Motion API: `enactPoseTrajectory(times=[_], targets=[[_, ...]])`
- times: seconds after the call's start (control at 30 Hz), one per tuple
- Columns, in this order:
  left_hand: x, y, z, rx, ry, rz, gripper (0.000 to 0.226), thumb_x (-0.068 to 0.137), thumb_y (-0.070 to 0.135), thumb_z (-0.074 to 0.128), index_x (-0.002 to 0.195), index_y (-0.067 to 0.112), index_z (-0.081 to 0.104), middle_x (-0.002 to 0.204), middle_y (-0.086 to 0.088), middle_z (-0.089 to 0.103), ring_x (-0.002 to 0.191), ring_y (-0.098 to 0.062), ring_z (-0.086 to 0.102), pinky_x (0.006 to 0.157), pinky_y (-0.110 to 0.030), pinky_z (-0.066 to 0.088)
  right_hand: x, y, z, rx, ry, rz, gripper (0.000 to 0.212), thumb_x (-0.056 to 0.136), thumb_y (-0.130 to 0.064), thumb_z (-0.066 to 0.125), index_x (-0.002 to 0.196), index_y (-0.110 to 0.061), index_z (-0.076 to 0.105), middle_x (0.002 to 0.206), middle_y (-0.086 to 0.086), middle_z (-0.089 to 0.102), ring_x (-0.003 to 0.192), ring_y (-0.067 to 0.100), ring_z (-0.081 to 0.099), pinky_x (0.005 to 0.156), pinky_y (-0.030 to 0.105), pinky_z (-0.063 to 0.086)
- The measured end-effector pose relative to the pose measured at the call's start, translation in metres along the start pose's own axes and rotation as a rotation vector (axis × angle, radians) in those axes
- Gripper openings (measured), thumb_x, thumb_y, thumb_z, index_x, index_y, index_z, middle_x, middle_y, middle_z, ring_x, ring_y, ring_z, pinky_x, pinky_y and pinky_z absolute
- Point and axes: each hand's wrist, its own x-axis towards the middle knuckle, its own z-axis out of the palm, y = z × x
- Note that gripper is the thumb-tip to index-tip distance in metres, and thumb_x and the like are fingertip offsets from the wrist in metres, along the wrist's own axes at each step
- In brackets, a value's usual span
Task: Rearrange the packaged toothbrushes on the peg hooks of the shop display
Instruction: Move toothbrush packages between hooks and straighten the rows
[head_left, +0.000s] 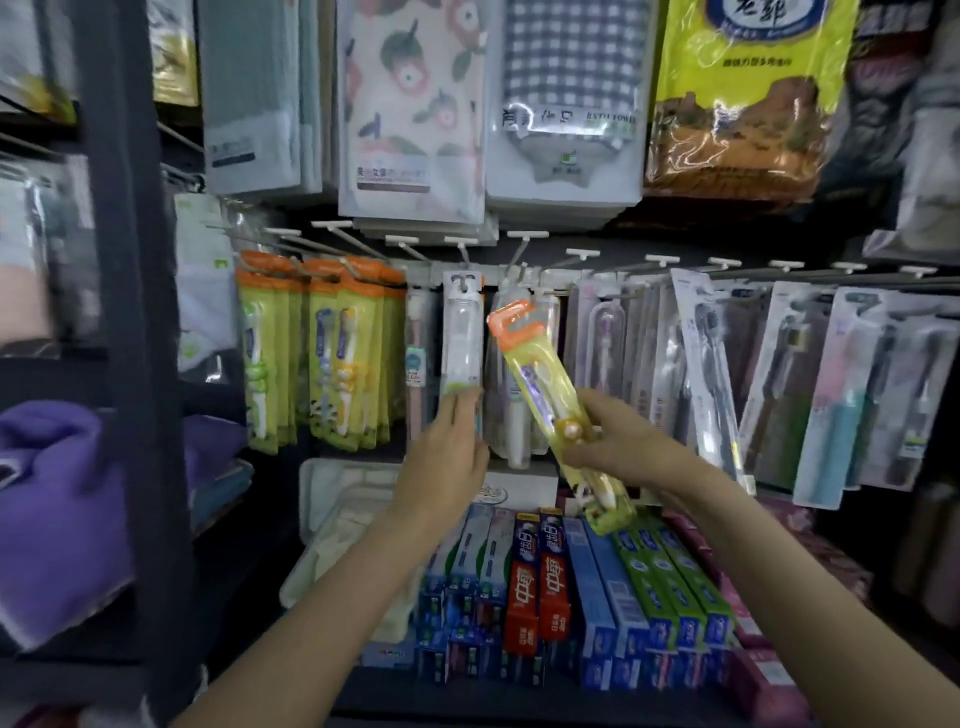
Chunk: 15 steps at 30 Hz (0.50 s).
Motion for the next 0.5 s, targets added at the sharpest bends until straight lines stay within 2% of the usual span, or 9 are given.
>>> enactPoseTrajectory(times=[0.07, 0.13, 0.3, 0.4, 0.5], targets=[[-0.010, -0.015, -0.017, -0.024, 0.051, -0.056, 0.044, 0.090, 0.005, 0.047, 0.133, 0.009, 0.038, 0.123, -0.007, 0.046, 0.091, -0.023, 0.056, 0.075, -0.038, 0.049, 0.007, -0.012, 0.014, 0.020, 0.017, -0.078, 0.027, 0.082, -0.004, 0.060, 0.107, -0.011, 0.054, 0.100, 0.008, 0.059, 0.091, 0.025, 0.058, 0.078, 0.034, 0.049], [-0.020, -0.034, -0.036, -0.036, 0.089, -0.126, 0.044, 0.088, 0.004, 0.051, 0.130, 0.008, 0.041, 0.120, -0.007, 0.050, 0.093, -0.023, 0.057, 0.078, -0.034, 0.047, 0.018, -0.029, 0.028, 0.012, 0.023, -0.124, 0.031, 0.084, -0.007, 0.060, 0.114, -0.010, 0.054, 0.110, 0.008, 0.059, 0.099, 0.025, 0.059, 0.079, 0.038, 0.050], [-0.041, -0.070, -0.084, -0.017, 0.145, -0.223, 0.043, 0.085, -0.001, 0.049, 0.127, 0.006, 0.044, 0.114, -0.004, 0.054, 0.092, -0.021, 0.057, 0.074, -0.030, 0.041, 0.049, -0.072, 0.068, 0.060, -0.004, -0.206, 0.039, 0.088, -0.006, 0.058, 0.125, -0.013, 0.049, 0.123, 0.005, 0.056, 0.113, 0.019, 0.053, 0.072, 0.025, 0.046], [-0.050, -0.084, -0.106, 0.027, 0.186, -0.266, 0.043, 0.083, -0.001, 0.050, 0.125, 0.007, 0.045, 0.115, -0.005, 0.057, 0.094, -0.028, 0.059, 0.076, -0.034, 0.043, 0.066, -0.089, 0.087, 0.146, 0.017, -0.178, 0.039, 0.088, -0.005, 0.058, 0.126, -0.011, 0.049, 0.123, 0.008, 0.058, 0.107, 0.019, 0.055, 0.075, 0.025, 0.042], [-0.060, -0.093, -0.119, 0.057, 0.184, -0.317, 0.042, 0.084, 0.000, 0.051, 0.124, 0.007, 0.045, 0.115, -0.006, 0.057, 0.094, -0.028, 0.058, 0.077, -0.034, 0.041, 0.077, -0.100, 0.096, 0.336, 0.081, -0.119, 0.033, 0.087, 0.000, 0.057, 0.118, -0.009, 0.052, 0.117, 0.012, 0.061, 0.092, 0.020, 0.058, 0.069, 0.027, 0.044]])
